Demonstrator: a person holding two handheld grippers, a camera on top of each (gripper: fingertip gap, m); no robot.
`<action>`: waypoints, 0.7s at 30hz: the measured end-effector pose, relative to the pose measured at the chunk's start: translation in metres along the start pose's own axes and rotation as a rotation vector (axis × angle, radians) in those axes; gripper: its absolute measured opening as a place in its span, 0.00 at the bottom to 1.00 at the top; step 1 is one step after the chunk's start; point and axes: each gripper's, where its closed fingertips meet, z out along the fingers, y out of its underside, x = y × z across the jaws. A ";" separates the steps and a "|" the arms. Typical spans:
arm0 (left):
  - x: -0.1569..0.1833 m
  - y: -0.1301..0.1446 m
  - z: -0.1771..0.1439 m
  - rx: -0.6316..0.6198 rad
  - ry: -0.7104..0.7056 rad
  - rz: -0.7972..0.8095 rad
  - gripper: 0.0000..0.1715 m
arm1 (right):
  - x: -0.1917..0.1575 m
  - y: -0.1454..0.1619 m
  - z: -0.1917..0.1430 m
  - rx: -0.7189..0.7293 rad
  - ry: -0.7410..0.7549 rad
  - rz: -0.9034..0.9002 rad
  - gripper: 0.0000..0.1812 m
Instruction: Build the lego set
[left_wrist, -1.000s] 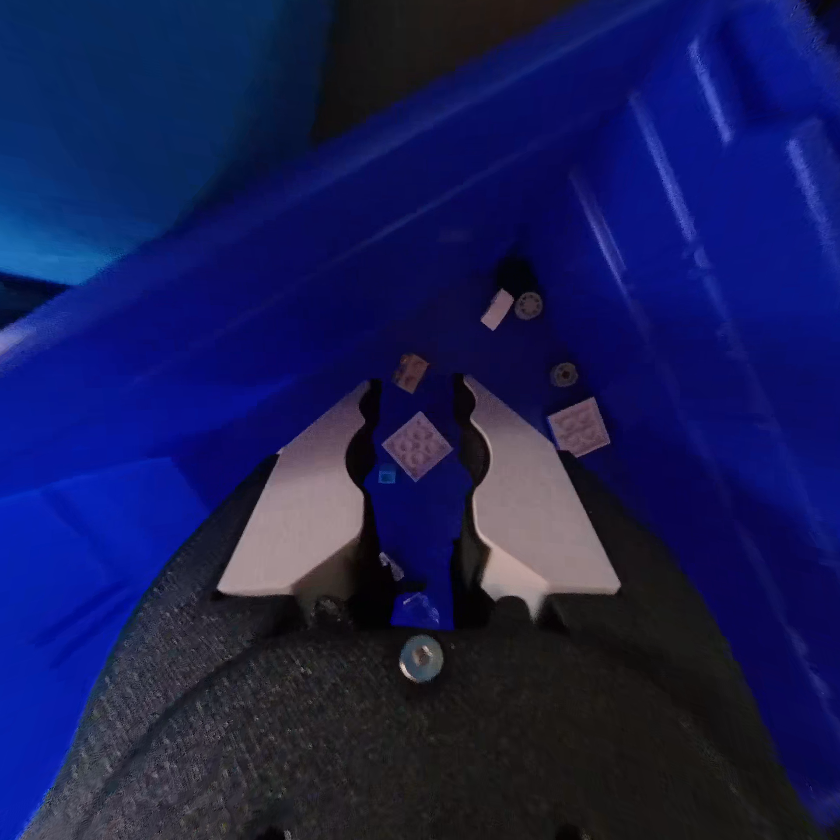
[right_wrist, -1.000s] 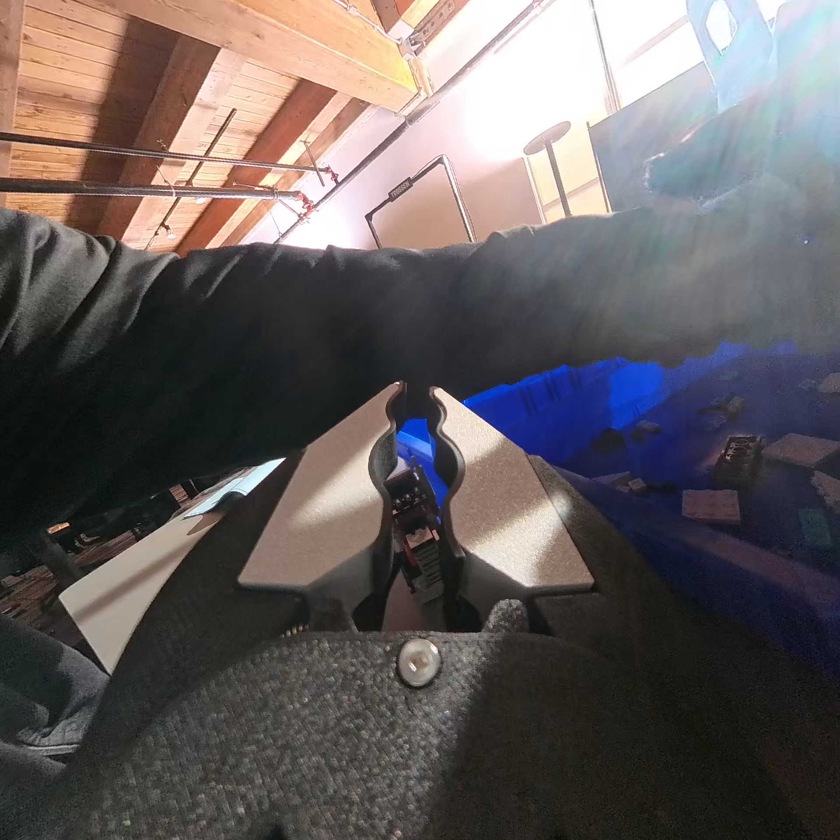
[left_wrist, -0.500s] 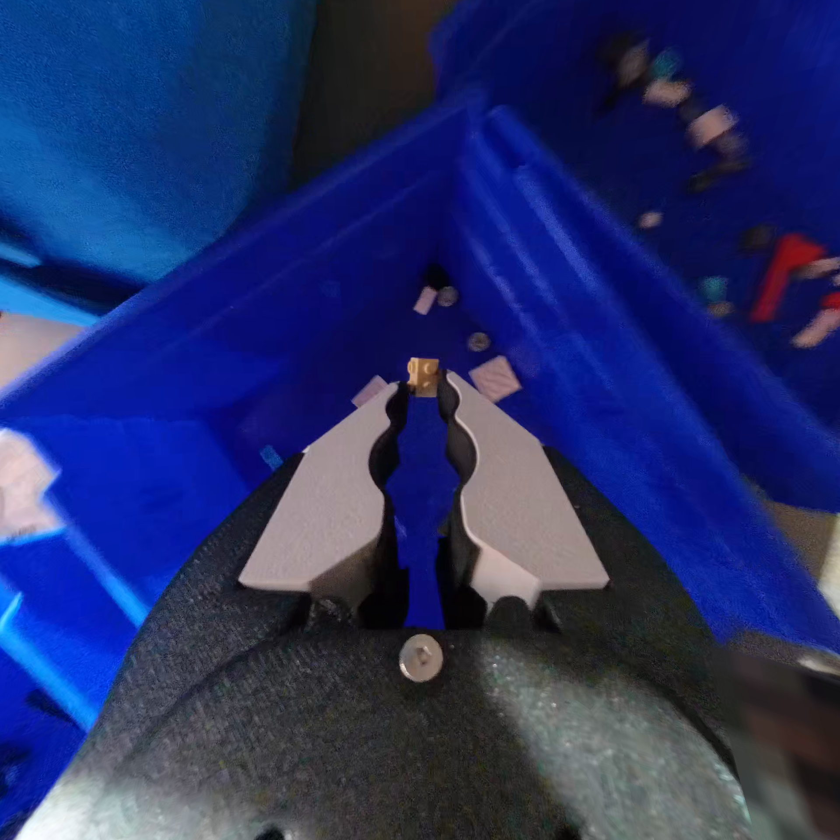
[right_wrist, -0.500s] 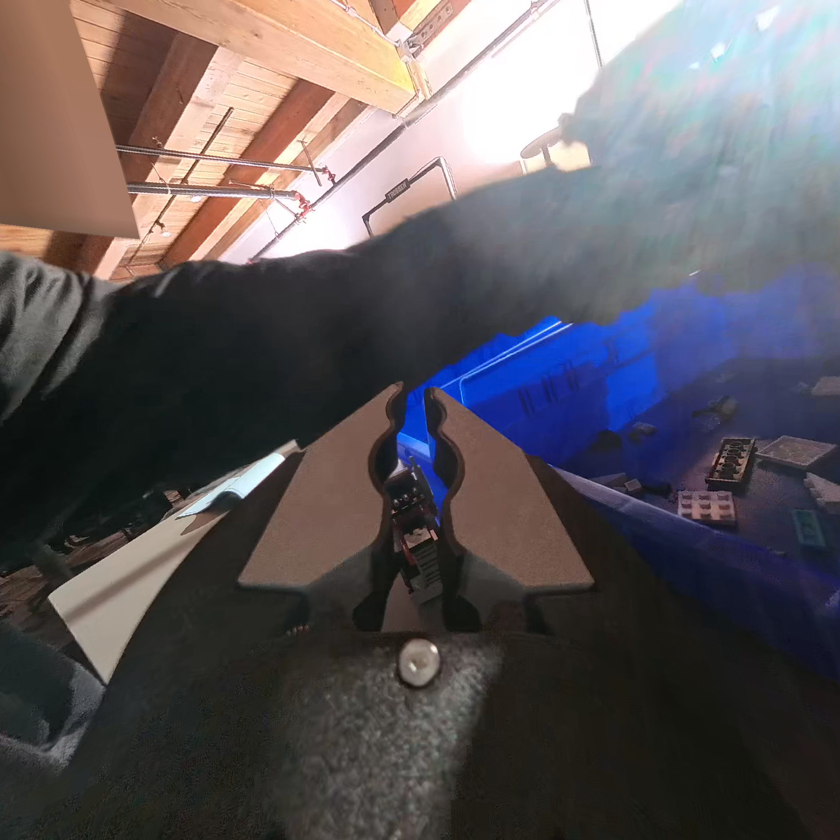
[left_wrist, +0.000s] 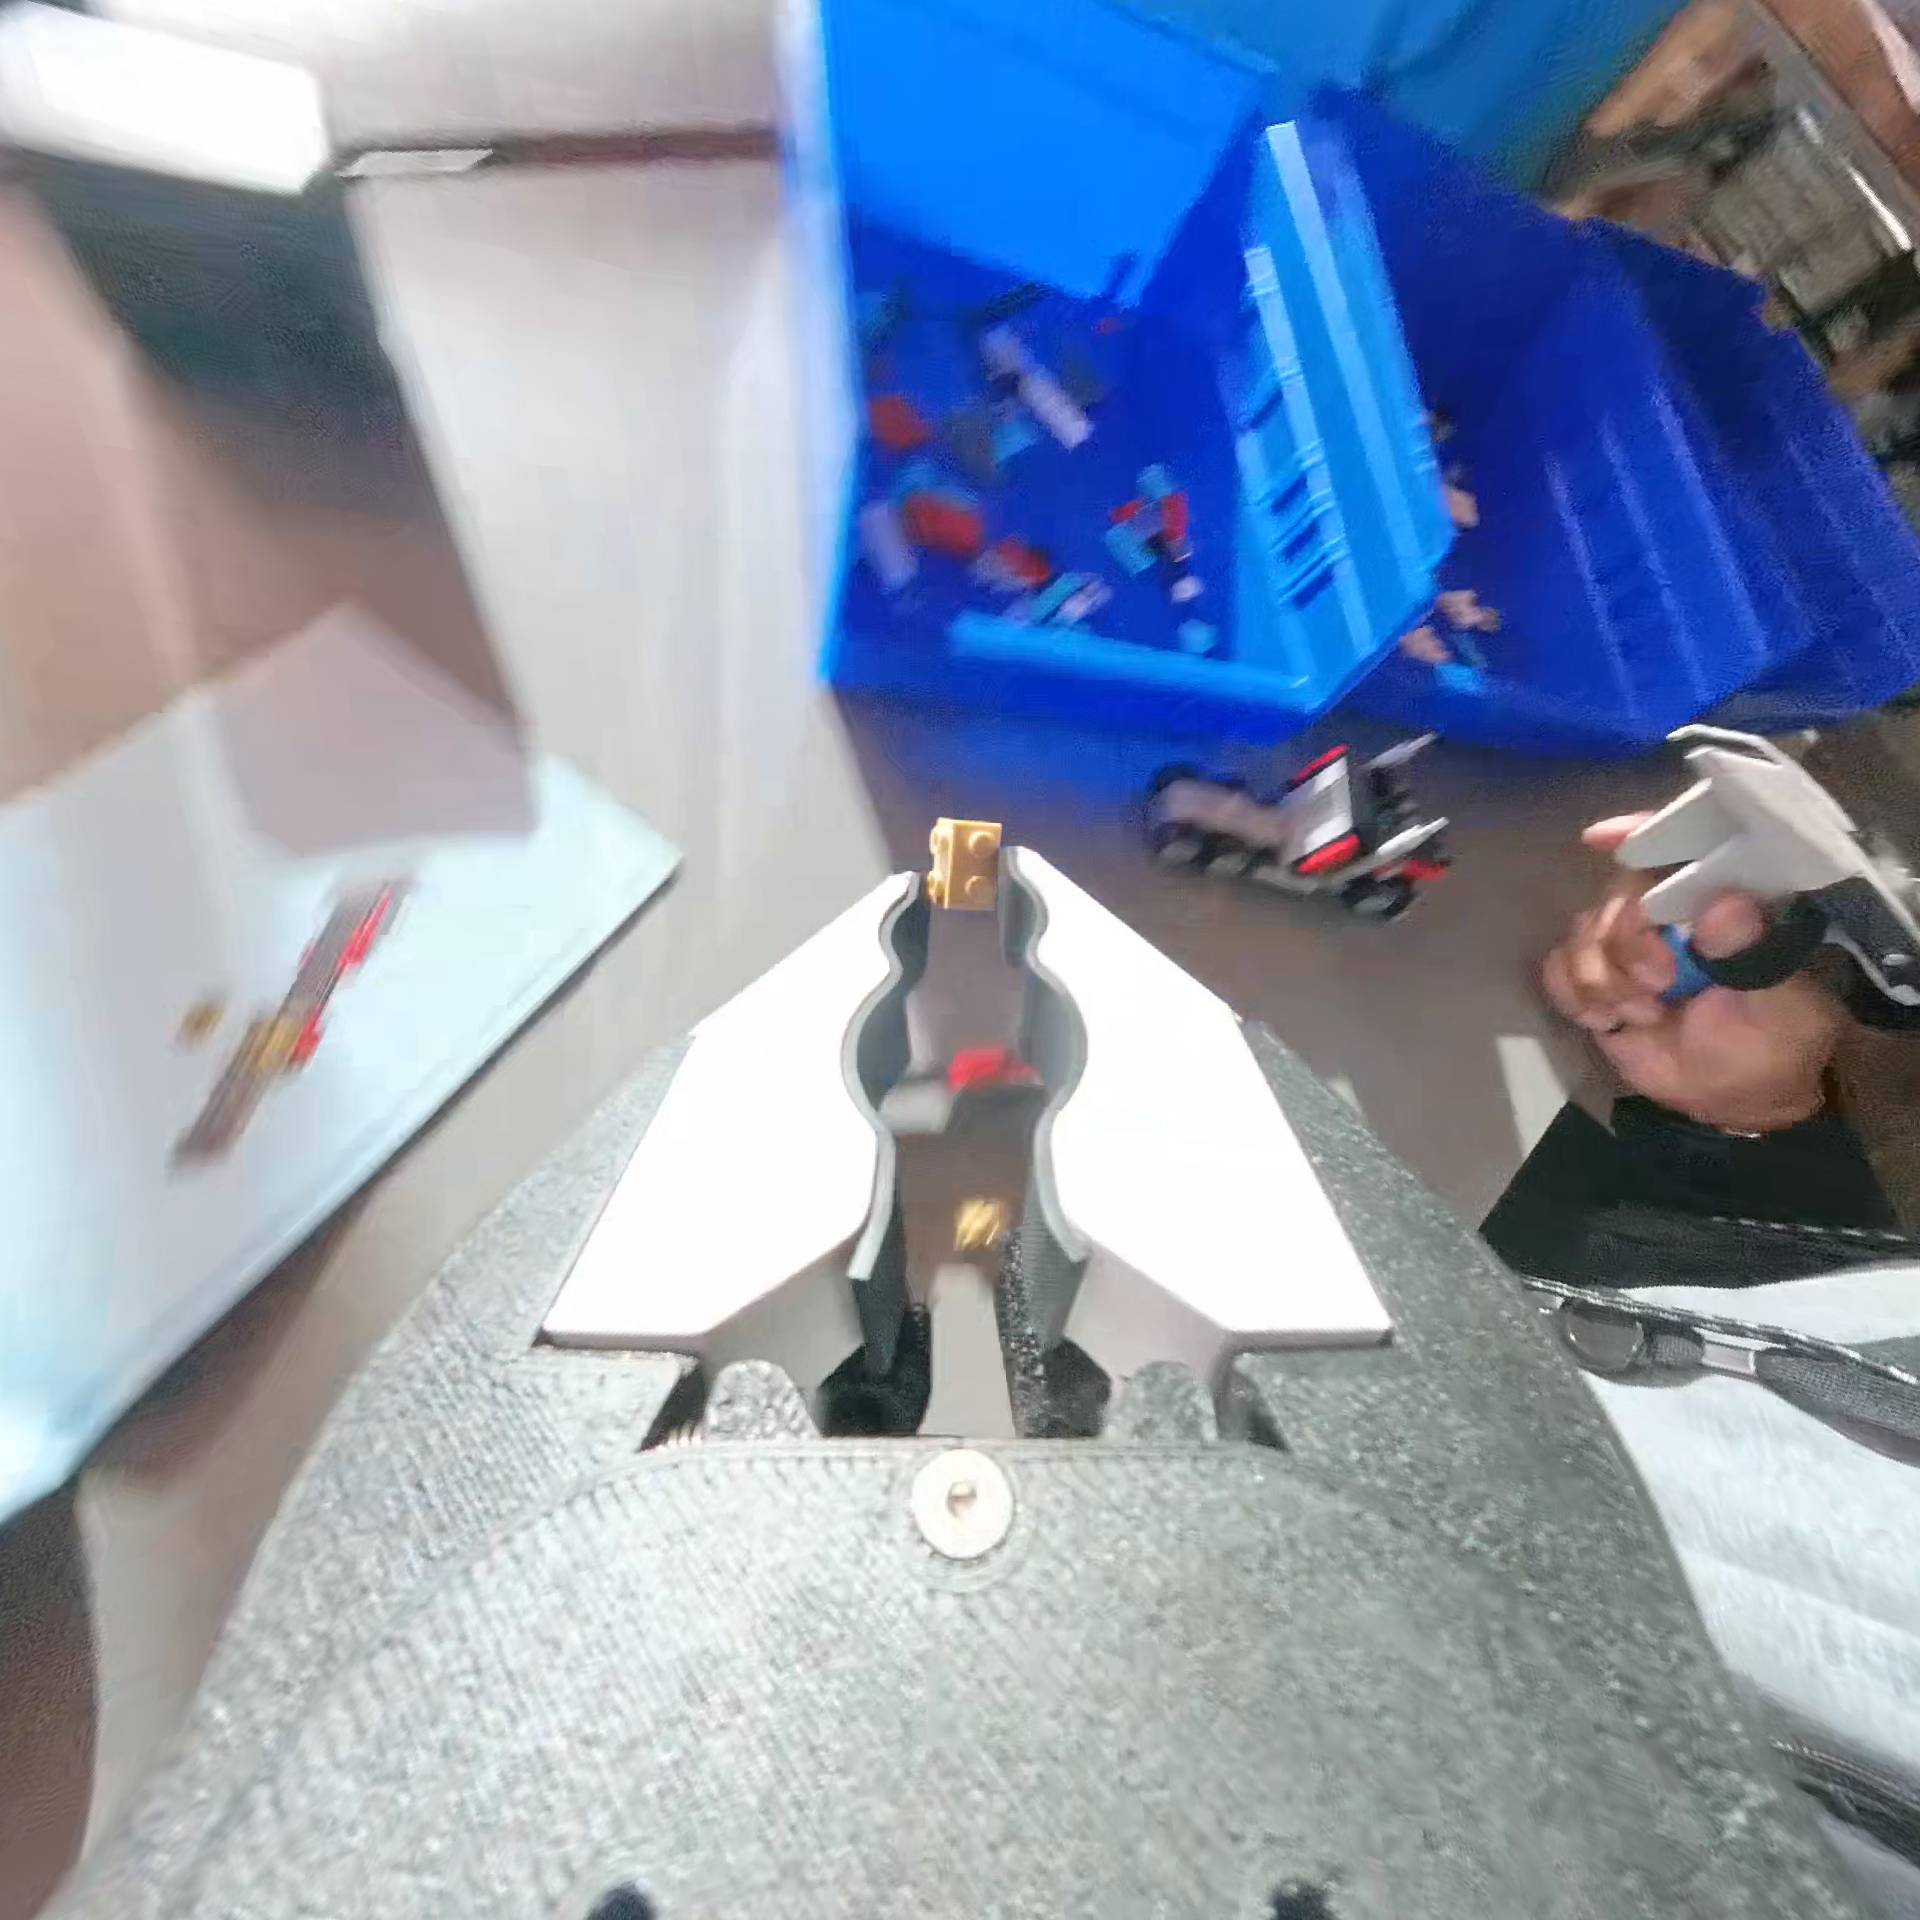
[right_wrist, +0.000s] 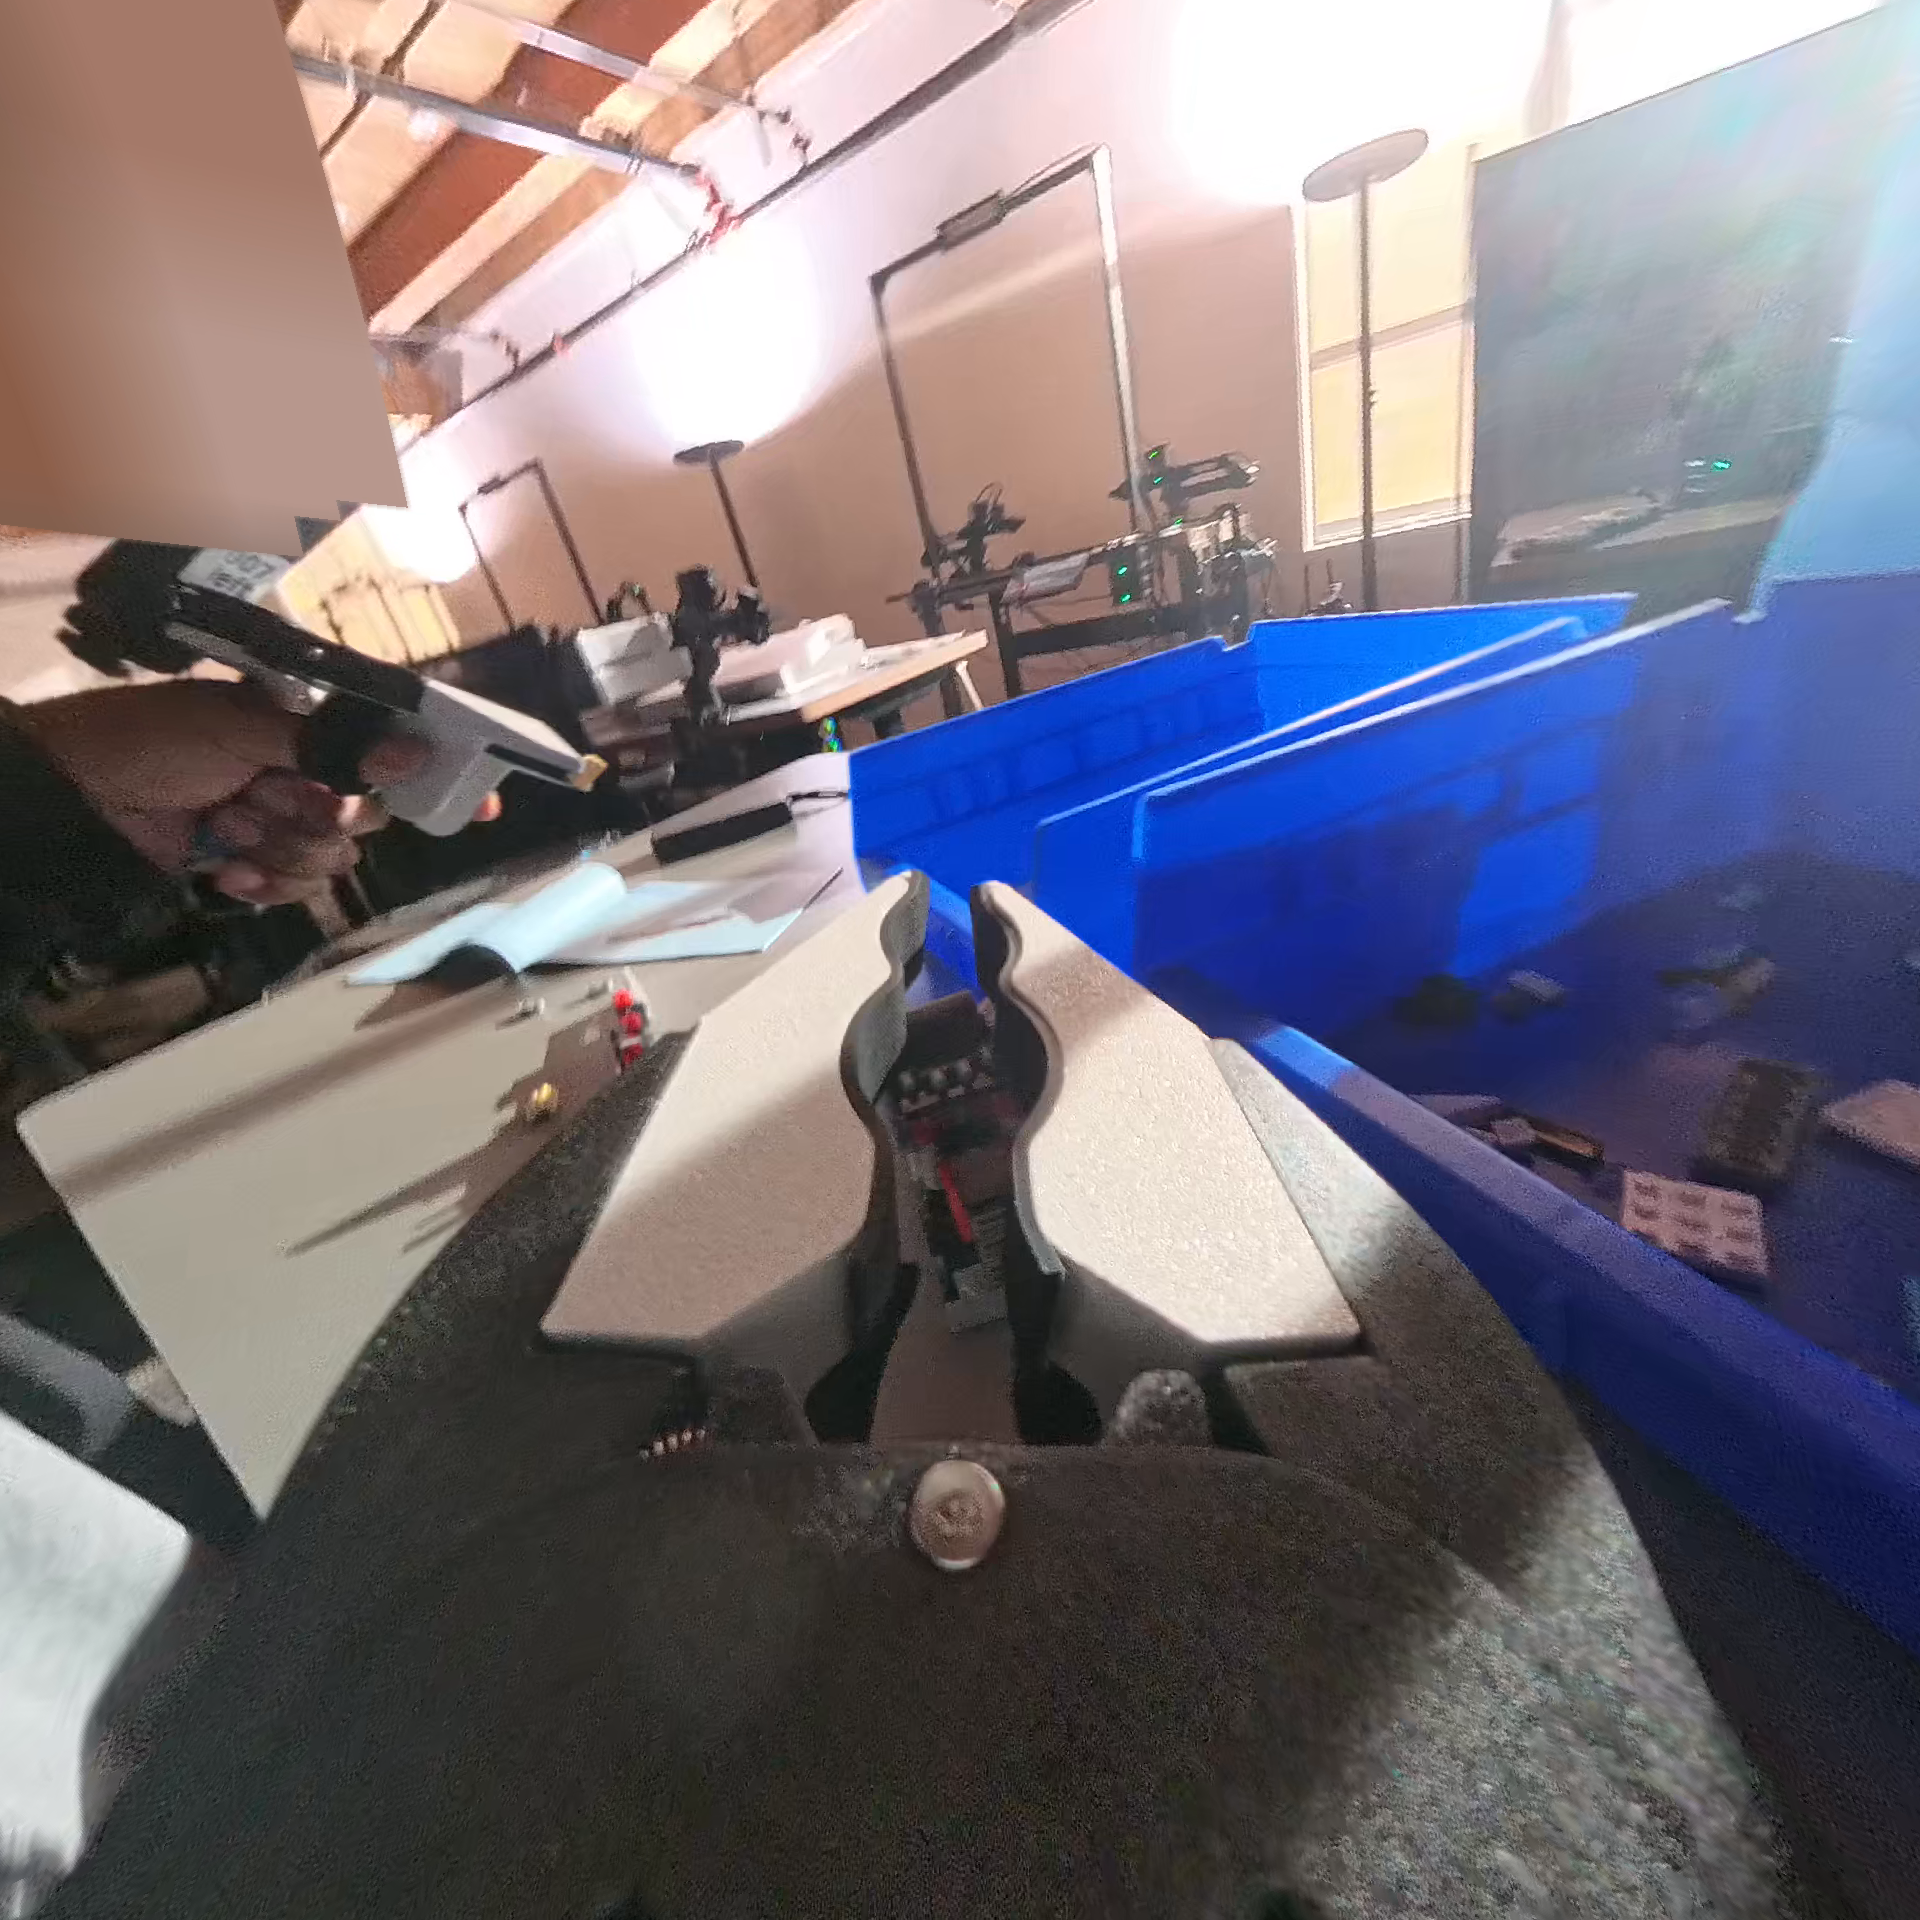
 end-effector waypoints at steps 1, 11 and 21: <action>-0.017 0.020 -0.012 0.004 -0.017 -0.053 0.09 | -0.008 0.004 0.005 -0.021 -0.018 -0.028 0.05; -0.045 0.123 -0.015 -0.032 0.038 -0.138 0.09 | -0.133 0.071 0.102 -0.353 -0.304 -0.050 0.09; -0.058 0.139 -0.006 -0.064 -0.015 -0.034 0.09 | -0.152 0.144 0.153 -0.687 -0.259 -0.220 0.18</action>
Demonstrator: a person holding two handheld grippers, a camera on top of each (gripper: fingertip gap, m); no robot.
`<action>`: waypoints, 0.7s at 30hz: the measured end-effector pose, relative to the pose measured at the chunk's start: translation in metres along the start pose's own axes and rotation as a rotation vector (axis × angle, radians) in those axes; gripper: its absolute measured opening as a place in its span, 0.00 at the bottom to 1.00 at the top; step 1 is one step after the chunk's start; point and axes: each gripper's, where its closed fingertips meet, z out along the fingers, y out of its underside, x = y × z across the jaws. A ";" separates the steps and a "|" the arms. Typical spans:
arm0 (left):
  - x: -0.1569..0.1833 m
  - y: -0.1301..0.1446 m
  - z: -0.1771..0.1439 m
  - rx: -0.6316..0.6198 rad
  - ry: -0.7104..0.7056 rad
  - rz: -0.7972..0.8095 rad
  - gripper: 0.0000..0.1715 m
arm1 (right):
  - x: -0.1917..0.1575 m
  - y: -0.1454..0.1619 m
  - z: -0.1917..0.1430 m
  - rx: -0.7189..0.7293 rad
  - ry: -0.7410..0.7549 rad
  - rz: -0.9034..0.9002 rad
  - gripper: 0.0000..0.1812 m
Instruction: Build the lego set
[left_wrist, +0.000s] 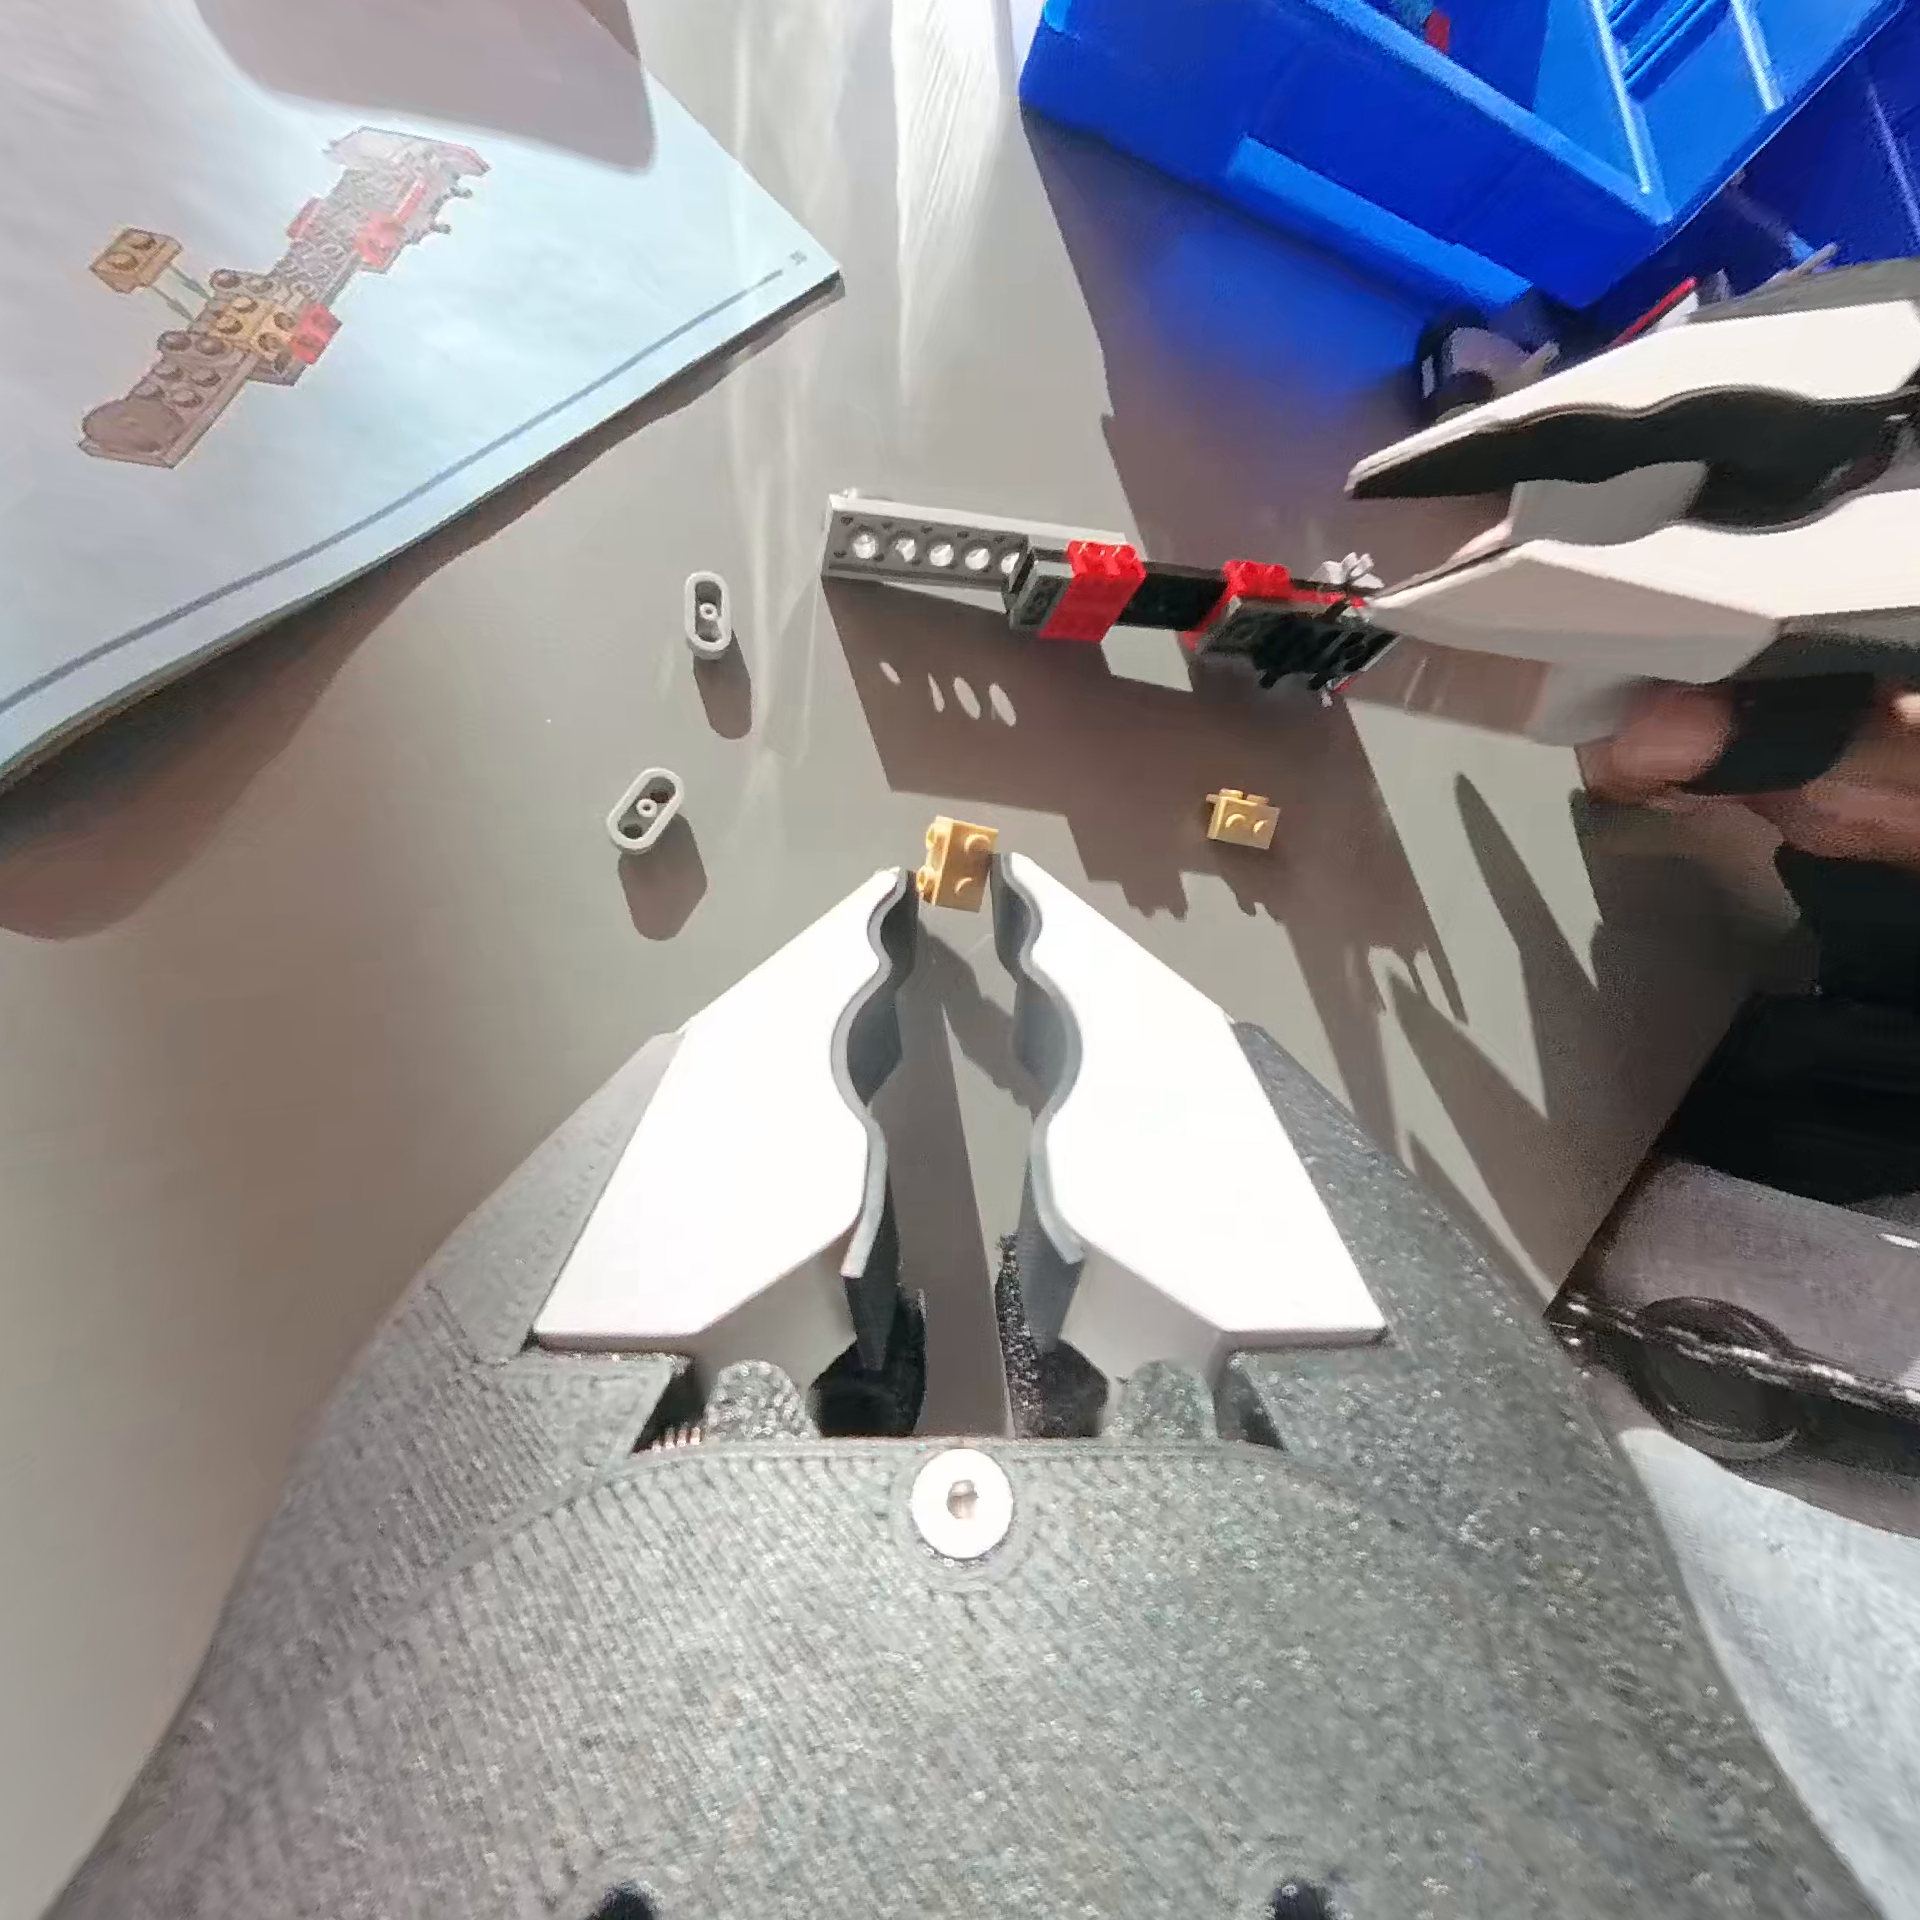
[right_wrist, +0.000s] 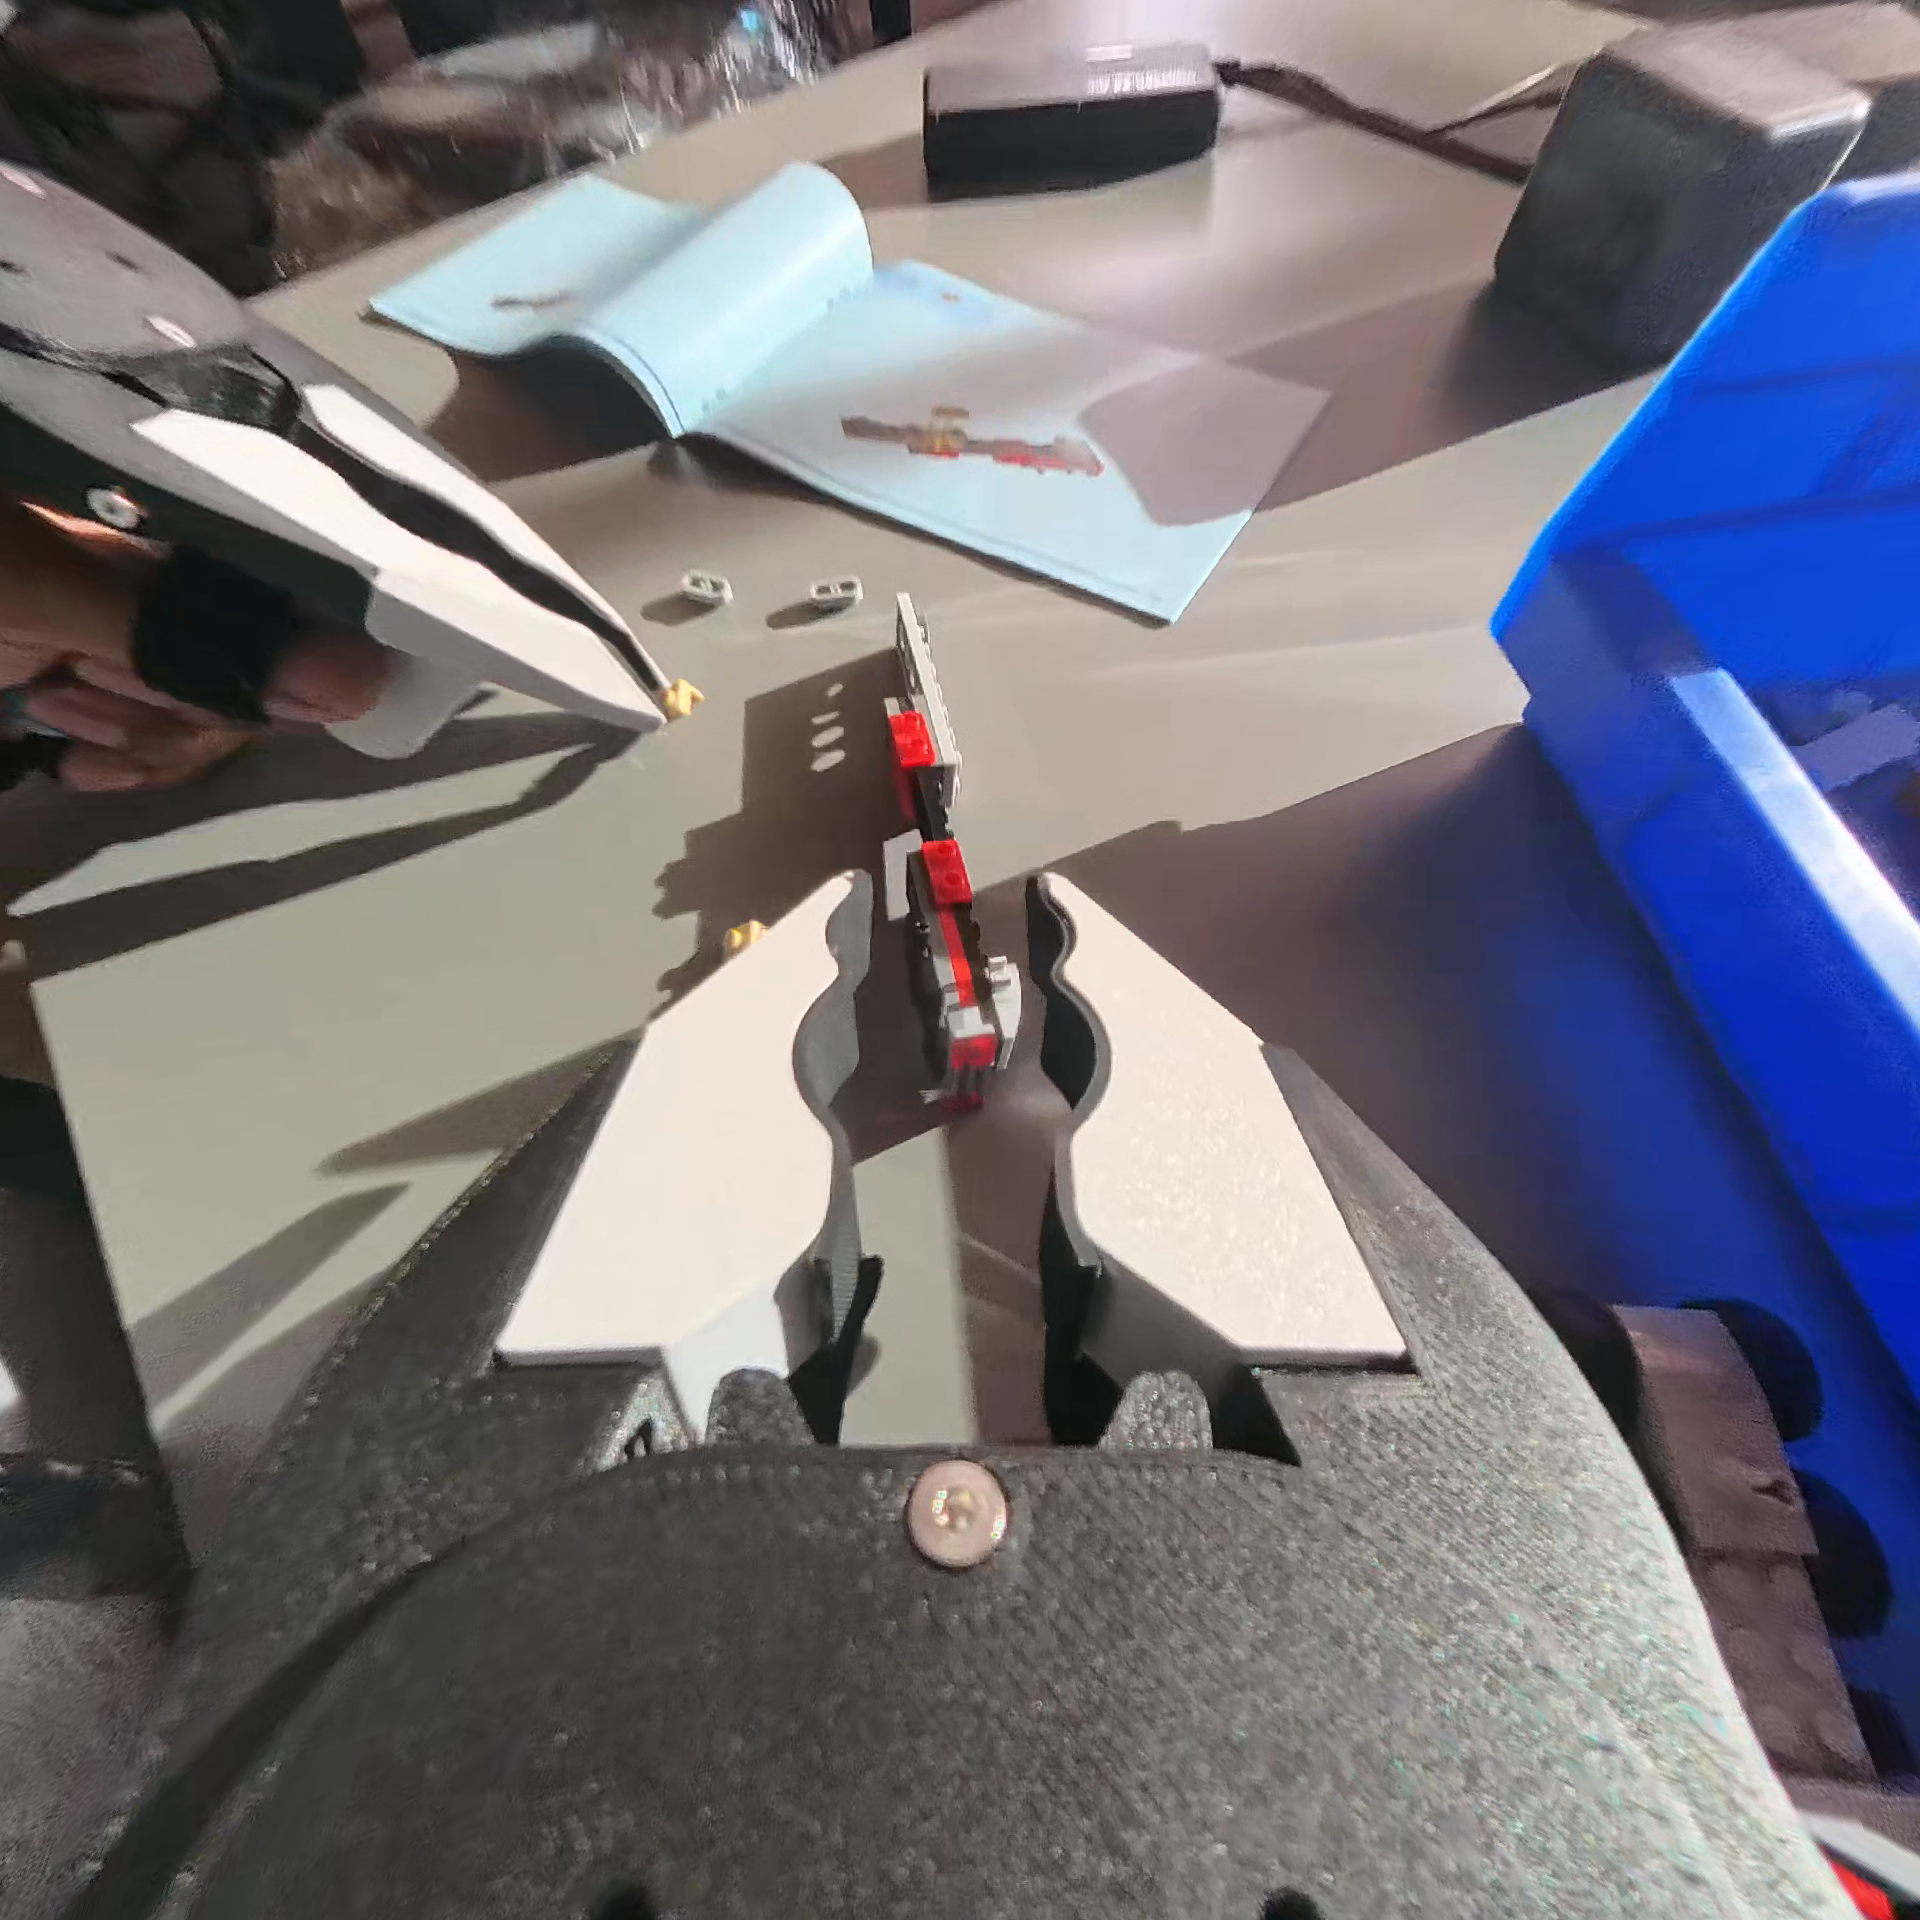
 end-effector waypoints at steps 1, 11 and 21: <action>0.001 -0.001 -0.001 0.010 0.004 0.004 0.09 | 0.001 0.002 0.004 -0.021 0.009 -0.017 0.18; 0.001 -0.004 -0.009 0.048 0.095 -0.078 0.15 | 0.008 0.010 0.025 -0.147 0.035 -0.271 0.10; -0.009 0.001 -0.030 0.128 0.095 -0.171 0.17 | 0.010 0.013 0.021 -0.123 0.177 -0.875 0.11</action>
